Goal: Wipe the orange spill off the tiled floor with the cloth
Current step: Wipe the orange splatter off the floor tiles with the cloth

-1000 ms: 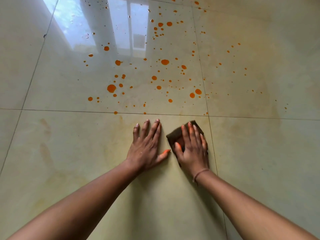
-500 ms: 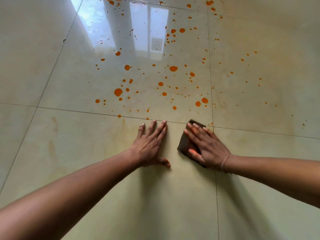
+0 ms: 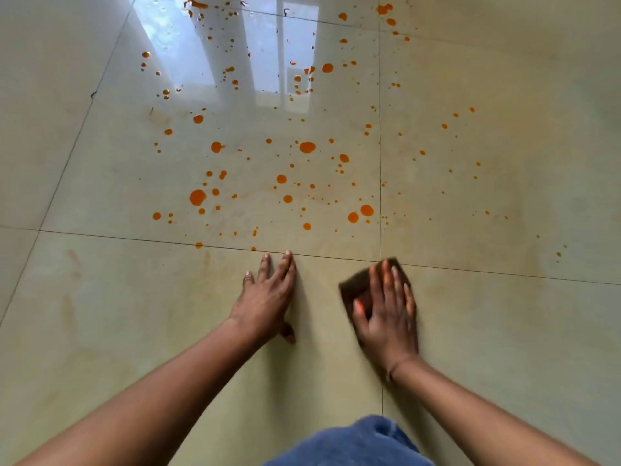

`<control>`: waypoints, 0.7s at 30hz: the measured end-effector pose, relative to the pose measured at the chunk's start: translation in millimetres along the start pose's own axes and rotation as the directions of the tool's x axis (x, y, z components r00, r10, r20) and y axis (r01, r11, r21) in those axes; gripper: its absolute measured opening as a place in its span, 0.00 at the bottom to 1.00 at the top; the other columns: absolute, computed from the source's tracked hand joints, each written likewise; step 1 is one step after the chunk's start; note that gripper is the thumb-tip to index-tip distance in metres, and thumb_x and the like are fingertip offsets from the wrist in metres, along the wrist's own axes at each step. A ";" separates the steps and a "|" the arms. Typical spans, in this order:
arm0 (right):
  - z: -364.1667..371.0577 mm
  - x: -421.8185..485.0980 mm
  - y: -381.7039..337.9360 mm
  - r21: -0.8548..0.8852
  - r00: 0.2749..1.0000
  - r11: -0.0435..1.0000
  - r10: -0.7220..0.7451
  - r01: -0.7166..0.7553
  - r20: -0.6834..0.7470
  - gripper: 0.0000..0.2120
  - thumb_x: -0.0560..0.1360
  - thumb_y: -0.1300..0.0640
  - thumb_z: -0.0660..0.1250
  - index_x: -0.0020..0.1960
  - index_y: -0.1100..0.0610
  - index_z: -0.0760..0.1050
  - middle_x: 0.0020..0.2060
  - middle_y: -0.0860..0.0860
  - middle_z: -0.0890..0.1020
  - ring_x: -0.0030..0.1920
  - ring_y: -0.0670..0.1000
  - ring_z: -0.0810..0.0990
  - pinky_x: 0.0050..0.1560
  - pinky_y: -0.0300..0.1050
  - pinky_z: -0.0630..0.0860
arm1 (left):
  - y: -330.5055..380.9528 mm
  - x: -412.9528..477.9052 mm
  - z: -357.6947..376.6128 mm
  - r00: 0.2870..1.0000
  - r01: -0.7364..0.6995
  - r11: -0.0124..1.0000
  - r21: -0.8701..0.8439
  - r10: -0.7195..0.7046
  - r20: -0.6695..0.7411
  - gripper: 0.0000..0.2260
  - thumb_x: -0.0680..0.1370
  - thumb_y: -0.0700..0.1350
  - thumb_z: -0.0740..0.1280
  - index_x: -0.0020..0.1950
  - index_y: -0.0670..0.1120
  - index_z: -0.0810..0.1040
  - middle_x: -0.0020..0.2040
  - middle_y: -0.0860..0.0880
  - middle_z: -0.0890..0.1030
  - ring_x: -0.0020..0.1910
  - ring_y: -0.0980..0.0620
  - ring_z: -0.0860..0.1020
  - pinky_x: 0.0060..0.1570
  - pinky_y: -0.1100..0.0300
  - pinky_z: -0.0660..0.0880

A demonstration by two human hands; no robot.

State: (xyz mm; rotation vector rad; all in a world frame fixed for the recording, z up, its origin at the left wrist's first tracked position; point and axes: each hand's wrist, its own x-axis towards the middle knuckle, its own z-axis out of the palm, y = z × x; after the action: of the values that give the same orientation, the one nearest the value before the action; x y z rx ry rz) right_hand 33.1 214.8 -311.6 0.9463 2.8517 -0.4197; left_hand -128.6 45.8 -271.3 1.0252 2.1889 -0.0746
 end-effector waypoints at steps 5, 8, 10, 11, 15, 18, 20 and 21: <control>-4.9 36.9 -0.1 0.016 0.998 0.998 0.062 -0.062 0.020 0.35 0.76 0.40 0.50 0.79 0.53 0.50 0.79 0.53 0.52 0.79 0.53 0.48 0.77 0.53 0.45 | 0.0 -4.3 -3.7 1.000 0.013 1.000 -0.020 -0.013 0.004 0.59 0.64 0.55 0.78 0.77 0.45 0.37 0.77 0.50 0.34 0.76 0.41 0.38 0.73 0.38 0.51; -7.5 34.5 -13.6 0.020 0.998 0.998 0.058 -0.058 0.028 0.34 0.78 0.42 0.54 0.79 0.54 0.49 0.79 0.54 0.50 0.79 0.54 0.47 0.77 0.54 0.44 | -6.4 -15.9 -10.7 1.000 0.017 0.998 0.065 -0.016 -0.022 0.56 0.67 0.57 0.76 0.78 0.45 0.38 0.78 0.49 0.36 0.77 0.43 0.41 0.73 0.39 0.51; -2.5 -2.0 -20.2 -0.034 0.955 0.962 -0.263 0.270 0.134 0.35 0.76 0.41 0.55 0.79 0.54 0.54 0.78 0.54 0.53 0.78 0.55 0.53 0.75 0.55 0.49 | -15.8 -17.9 -13.8 0.996 0.032 0.991 0.132 -0.021 -0.087 0.56 0.67 0.60 0.74 0.77 0.44 0.38 0.78 0.48 0.36 0.77 0.44 0.40 0.74 0.40 0.48; 2.8 -3.6 -20.6 -0.057 0.895 0.905 -0.406 0.422 0.187 0.35 0.75 0.39 0.55 0.78 0.53 0.55 0.78 0.53 0.53 0.77 0.55 0.56 0.74 0.55 0.52 | -20.9 -14.4 -18.3 0.993 0.048 0.989 0.138 -0.032 -0.113 0.56 0.67 0.62 0.74 0.77 0.44 0.37 0.78 0.48 0.36 0.77 0.44 0.40 0.74 0.40 0.45; 9.6 74.0 -67.3 -0.054 0.938 0.940 -0.329 0.336 0.111 0.35 0.77 0.39 0.55 0.79 0.50 0.51 0.79 0.51 0.51 0.79 0.51 0.49 0.76 0.54 0.49 | -44.7 19.7 -40.8 0.981 0.133 0.979 0.152 -0.107 -0.163 0.62 0.61 0.68 0.73 0.77 0.43 0.38 0.78 0.47 0.37 0.76 0.45 0.37 0.72 0.41 0.38; 13.1 54.6 -75.3 -0.012 0.973 0.975 -0.219 0.220 0.068 0.36 0.76 0.40 0.56 0.79 0.53 0.52 0.78 0.53 0.54 0.78 0.53 0.51 0.76 0.52 0.48 | -51.0 33.5 -47.0 0.988 0.106 0.972 0.209 -0.080 -0.129 0.62 0.59 0.70 0.72 0.78 0.42 0.40 0.79 0.46 0.40 0.76 0.44 0.37 0.71 0.39 0.36; 12.3 12.4 -63.2 -0.005 0.957 0.959 -0.281 0.282 0.072 0.36 0.74 0.40 0.56 0.78 0.54 0.57 0.77 0.54 0.58 0.77 0.54 0.58 0.74 0.52 0.53 | -50.4 33.6 -48.1 0.991 0.087 0.971 0.223 -0.062 -0.119 0.62 0.60 0.70 0.72 0.78 0.41 0.41 0.79 0.45 0.42 0.77 0.43 0.38 0.71 0.38 0.37; 13.1 12.8 -57.5 -0.005 0.947 0.950 -0.310 0.312 0.081 0.36 0.73 0.40 0.56 0.78 0.54 0.58 0.77 0.54 0.59 0.76 0.55 0.59 0.73 0.53 0.54 | -50.2 33.1 -47.6 0.990 0.086 0.971 0.223 -0.059 -0.125 0.61 0.60 0.69 0.72 0.78 0.41 0.42 0.79 0.45 0.43 0.77 0.43 0.38 0.72 0.38 0.37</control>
State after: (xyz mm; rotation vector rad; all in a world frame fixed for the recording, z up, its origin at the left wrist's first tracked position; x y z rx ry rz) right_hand -11.4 174.1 -313.5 0.4617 2.9293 -0.4473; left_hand -205.2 48.8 -267.9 1.0978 2.3662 -0.3137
